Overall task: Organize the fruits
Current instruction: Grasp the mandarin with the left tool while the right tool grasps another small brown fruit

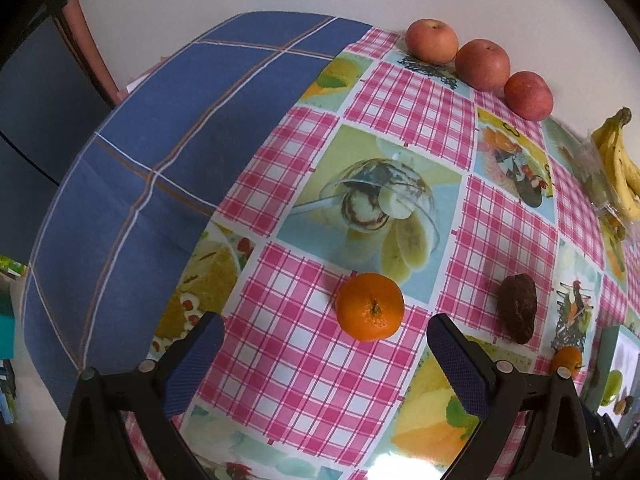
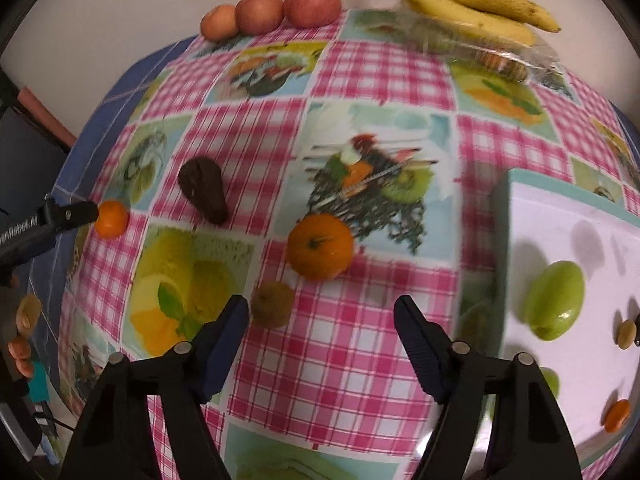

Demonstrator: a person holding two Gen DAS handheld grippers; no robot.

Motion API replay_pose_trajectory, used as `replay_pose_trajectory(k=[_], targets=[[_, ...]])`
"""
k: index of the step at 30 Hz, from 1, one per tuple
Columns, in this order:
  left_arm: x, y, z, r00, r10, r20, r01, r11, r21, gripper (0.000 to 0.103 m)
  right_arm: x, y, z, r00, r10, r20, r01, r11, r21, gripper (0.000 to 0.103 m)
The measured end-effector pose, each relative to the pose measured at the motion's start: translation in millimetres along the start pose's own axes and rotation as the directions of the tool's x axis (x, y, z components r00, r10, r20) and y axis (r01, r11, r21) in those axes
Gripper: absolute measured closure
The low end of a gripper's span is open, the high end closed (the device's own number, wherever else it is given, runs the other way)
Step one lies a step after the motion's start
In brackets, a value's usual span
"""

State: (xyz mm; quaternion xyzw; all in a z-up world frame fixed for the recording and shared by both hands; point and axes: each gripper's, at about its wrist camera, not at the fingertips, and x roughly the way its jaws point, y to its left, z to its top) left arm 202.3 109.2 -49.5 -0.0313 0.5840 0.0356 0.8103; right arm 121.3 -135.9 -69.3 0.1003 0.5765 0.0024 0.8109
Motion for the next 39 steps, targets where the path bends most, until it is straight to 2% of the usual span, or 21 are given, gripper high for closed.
replay_pose_trajectory(k=[6,8,10,11,13,14,16,18,21,30,39], targets=[[8,0,1,1.0,-0.027,-0.011,0.027,0.999,-0.017,0.002,4,8,-2,1.0,-0.008,-0.002,0.008,1.0,-0.017,0.031],[9,-1,1,0.999,-0.045,-0.012,0.045,0.999,-0.017,0.008,6,8,-2,1.0,-0.01,-0.004,0.01,1.0,-0.015,0.036],[9,-1,0,0.998,-0.058,-0.011,0.058,0.998,-0.018,0.015,5,8,-2,1.0,-0.022,0.007,0.022,1.0,-0.016,0.047],[10,-2,0,0.998,-0.063,-0.011,0.063,0.998,-0.017,0.015,5,9,-2,1.0,-0.02,0.008,0.02,1.0,-0.015,0.05],[10,-3,0,0.997,-0.08,-0.011,0.08,0.997,-0.014,0.024,4,8,-2,1.0,-0.004,0.014,0.004,1.0,-0.012,0.06],[12,-5,2,0.996,-0.086,-0.012,0.085,0.996,-0.013,0.028,4,8,-2,1.0,-0.002,0.016,0.002,1.0,-0.013,0.062],[13,-6,2,0.995,-0.094,-0.016,0.094,0.996,-0.013,0.043,5,9,-2,1.0,0.0,0.019,0.0,1.0,-0.019,0.068],[14,-6,2,0.994,-0.11,-0.019,0.109,0.994,-0.016,0.052,5,9,-2,1.0,0.012,0.02,-0.012,1.0,-0.021,0.073],[13,-7,1,0.99,-0.137,-0.019,0.136,0.99,-0.022,0.062,5,10,-1,1.0,0.024,0.019,-0.023,0.999,-0.027,0.078],[7,-4,-2,0.989,-0.146,-0.03,0.145,0.989,-0.026,0.063,6,9,-2,0.999,0.036,0.014,-0.036,0.999,-0.027,0.078],[-34,-8,1,0.987,-0.152,0.054,0.153,0.988,-0.004,0.063,-16,11,-4,0.997,0.071,0.042,-0.07,0.997,-0.031,0.078]])
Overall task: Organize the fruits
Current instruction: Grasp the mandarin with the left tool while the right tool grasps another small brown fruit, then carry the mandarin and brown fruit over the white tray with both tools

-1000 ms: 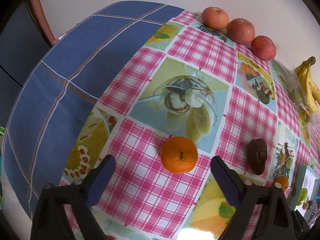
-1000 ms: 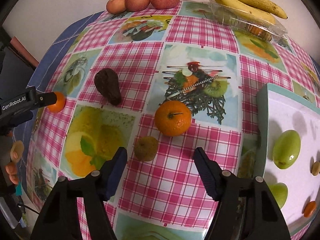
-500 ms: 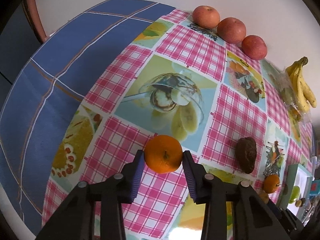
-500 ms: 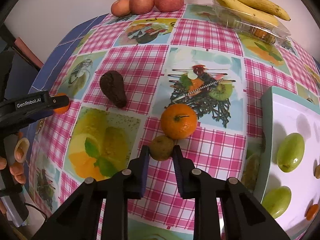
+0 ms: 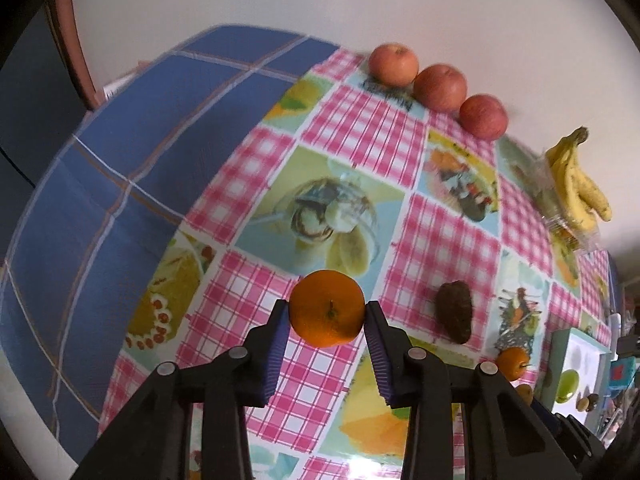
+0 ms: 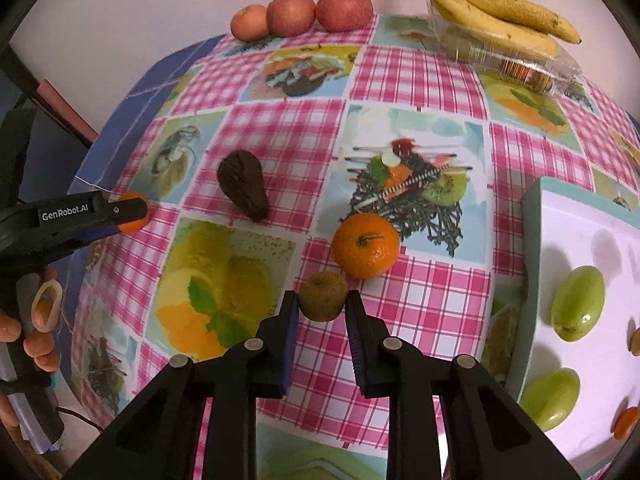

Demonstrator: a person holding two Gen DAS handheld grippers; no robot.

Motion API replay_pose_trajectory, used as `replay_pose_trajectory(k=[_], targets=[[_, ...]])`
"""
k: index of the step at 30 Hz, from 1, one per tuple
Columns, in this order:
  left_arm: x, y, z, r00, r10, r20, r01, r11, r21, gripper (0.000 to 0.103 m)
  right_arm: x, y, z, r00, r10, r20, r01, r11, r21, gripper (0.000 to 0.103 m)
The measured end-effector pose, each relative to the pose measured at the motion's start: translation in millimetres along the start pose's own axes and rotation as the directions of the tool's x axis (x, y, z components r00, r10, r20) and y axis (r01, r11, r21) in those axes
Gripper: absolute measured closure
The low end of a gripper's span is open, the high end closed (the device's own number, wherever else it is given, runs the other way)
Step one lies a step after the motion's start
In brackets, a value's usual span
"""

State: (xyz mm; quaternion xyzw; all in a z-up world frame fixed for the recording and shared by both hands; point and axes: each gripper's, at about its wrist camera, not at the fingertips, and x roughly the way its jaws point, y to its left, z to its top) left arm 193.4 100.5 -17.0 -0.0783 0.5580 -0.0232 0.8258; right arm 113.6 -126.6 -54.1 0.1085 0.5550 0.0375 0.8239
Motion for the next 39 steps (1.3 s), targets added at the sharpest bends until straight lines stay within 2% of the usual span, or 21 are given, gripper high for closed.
replay_pose_trajectory(k=[5,10,23,31,39], targets=[[-22,-13,4,0.999,-0.01,0.048,0.009,1.0,0.023,0.063,-17,-3,0,1.0,0.003,0.027,-0.003,1.0,0.001,0.078],[-33,-28,0,0.998,-0.028,0.061,0.025,0.999,0.045,0.063,-26,-16,1,0.999,-0.019,0.034,0.018,1.0,0.022,0.078],[-47,-100,-20,0.996,-0.068,0.063,0.058,0.987,0.15,0.063,-70,-92,-4,0.988,-0.131,0.08,0.116,0.979,0.17,0.078],[-52,-145,-37,0.993,-0.103,0.05,0.089,0.969,0.229,0.063,-99,-139,-14,0.976,-0.181,0.119,0.143,0.951,0.274,0.078],[-56,-197,-61,0.989,-0.149,0.017,0.135,0.936,0.325,0.063,-123,-188,-28,0.958,-0.252,0.135,0.186,0.908,0.376,0.078]])
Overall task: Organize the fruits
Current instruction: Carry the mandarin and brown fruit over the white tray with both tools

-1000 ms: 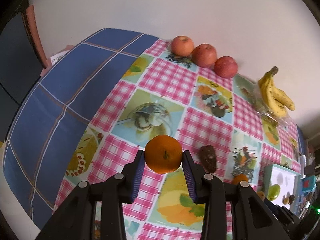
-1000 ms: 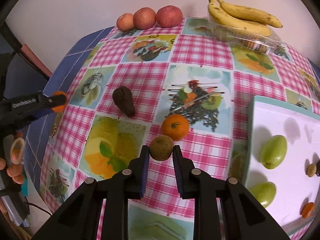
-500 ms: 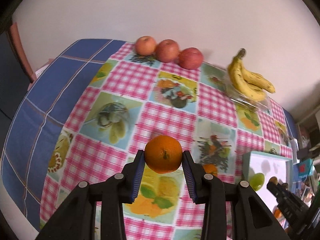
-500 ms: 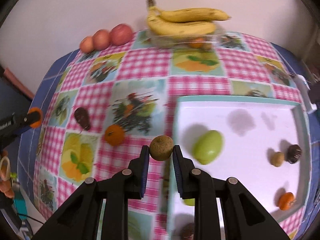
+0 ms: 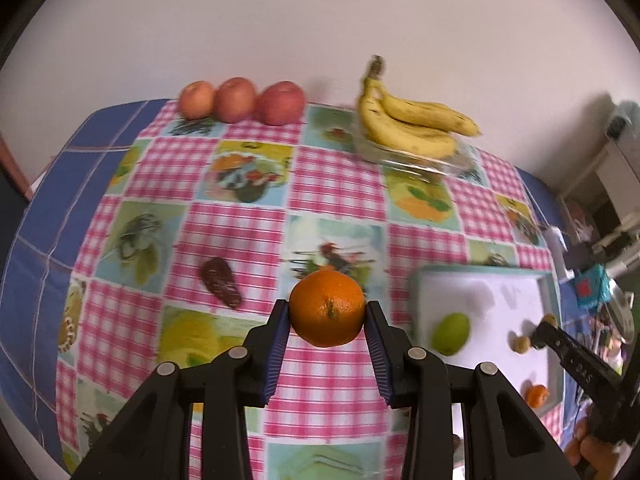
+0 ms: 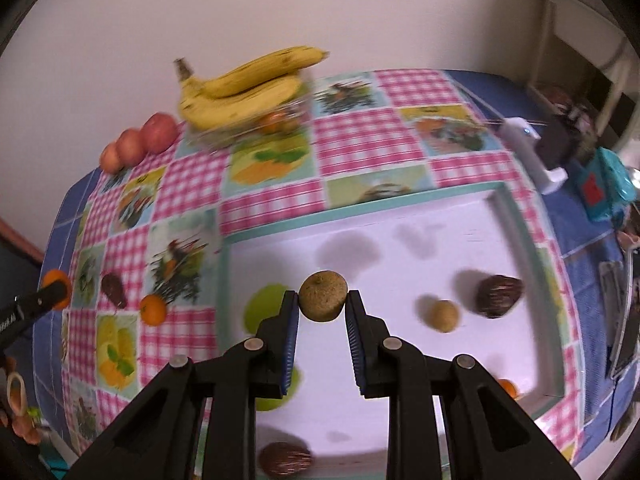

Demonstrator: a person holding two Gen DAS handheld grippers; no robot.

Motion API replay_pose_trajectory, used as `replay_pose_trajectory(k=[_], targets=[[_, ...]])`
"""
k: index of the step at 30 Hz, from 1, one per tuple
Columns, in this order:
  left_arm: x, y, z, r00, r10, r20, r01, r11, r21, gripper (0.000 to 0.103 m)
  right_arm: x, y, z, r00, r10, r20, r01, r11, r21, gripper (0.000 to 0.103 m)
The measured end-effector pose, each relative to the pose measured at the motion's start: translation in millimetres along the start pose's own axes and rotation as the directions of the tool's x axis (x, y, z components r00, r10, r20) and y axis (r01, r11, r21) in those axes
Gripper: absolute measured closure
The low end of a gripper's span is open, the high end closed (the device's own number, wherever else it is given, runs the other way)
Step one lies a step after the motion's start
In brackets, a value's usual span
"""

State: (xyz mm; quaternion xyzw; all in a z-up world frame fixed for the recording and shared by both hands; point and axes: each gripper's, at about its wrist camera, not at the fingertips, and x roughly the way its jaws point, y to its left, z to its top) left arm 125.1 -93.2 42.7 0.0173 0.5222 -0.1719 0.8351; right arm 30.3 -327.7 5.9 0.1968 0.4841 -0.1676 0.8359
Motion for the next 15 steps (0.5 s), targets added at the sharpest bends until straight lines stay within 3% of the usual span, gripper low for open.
replay_pose_trajectory(k=[15], targets=[[9,-85,-21,0.995,-0.087,-0.054,0.094,0.983,0.156,0.063,-13,-65,1,0.998,-0.054,0.025,0.051,0.993,0.109,0.078]])
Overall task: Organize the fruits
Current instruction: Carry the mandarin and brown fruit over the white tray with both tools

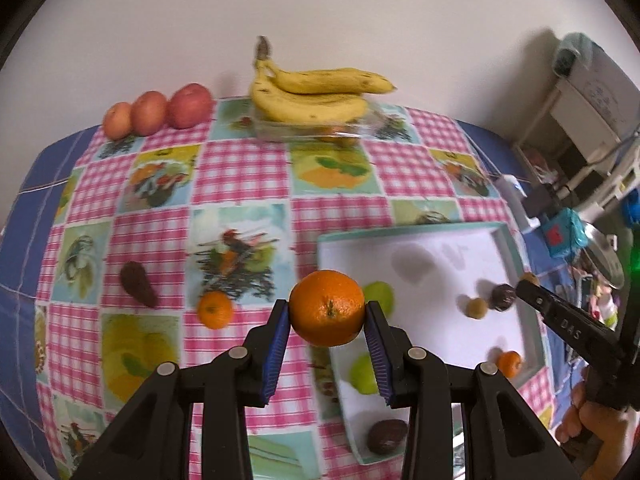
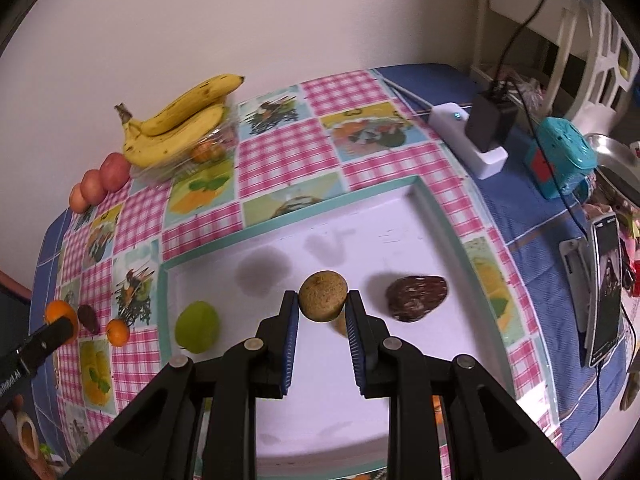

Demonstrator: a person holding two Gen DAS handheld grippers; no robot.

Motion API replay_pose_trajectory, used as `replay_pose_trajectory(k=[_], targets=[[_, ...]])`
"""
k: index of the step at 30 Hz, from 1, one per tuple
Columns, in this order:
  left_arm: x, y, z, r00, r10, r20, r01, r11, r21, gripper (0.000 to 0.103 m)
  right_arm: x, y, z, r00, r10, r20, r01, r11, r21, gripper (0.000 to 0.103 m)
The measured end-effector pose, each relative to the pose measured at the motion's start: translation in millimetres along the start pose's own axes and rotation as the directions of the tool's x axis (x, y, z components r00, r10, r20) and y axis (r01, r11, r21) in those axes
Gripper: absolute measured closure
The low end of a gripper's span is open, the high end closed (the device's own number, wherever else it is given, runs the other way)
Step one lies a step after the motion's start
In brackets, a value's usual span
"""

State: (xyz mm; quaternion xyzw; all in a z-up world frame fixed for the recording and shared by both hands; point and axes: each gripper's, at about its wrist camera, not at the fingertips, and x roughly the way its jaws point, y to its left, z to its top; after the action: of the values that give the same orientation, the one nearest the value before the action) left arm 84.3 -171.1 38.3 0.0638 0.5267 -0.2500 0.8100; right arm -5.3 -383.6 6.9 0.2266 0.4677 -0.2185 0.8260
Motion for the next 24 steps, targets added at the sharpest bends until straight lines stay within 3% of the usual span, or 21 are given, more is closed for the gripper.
replay_pose_trajectory(k=[8,14,19,24], targets=[[18,-41,-7,0.999,-0.029,-0.046,0.032,0.997,0.069,0.063,-5,-22,1,1.0,-0.016,0.005,0.016,0.999,0.029,0.078],[51,-66,-20,0.992,-0.032,-0.126,0.046,0.993,0.111,0.063,-7,-30,0,1.0,-0.017,0.009,0.016,0.999,0.036,0.078],[73,-77,-31,0.984,-0.027,-0.178,0.051,0.99,0.131,0.063,13,-36,-9,0.998,-0.021,-0.059,0.024,0.999,0.041,0.078],[83,-85,-35,0.984,0.002,-0.177,0.027,0.987,0.16,0.063,32,-40,-17,0.991,-0.051,-0.124,0.055,0.998,0.028,0.078]])
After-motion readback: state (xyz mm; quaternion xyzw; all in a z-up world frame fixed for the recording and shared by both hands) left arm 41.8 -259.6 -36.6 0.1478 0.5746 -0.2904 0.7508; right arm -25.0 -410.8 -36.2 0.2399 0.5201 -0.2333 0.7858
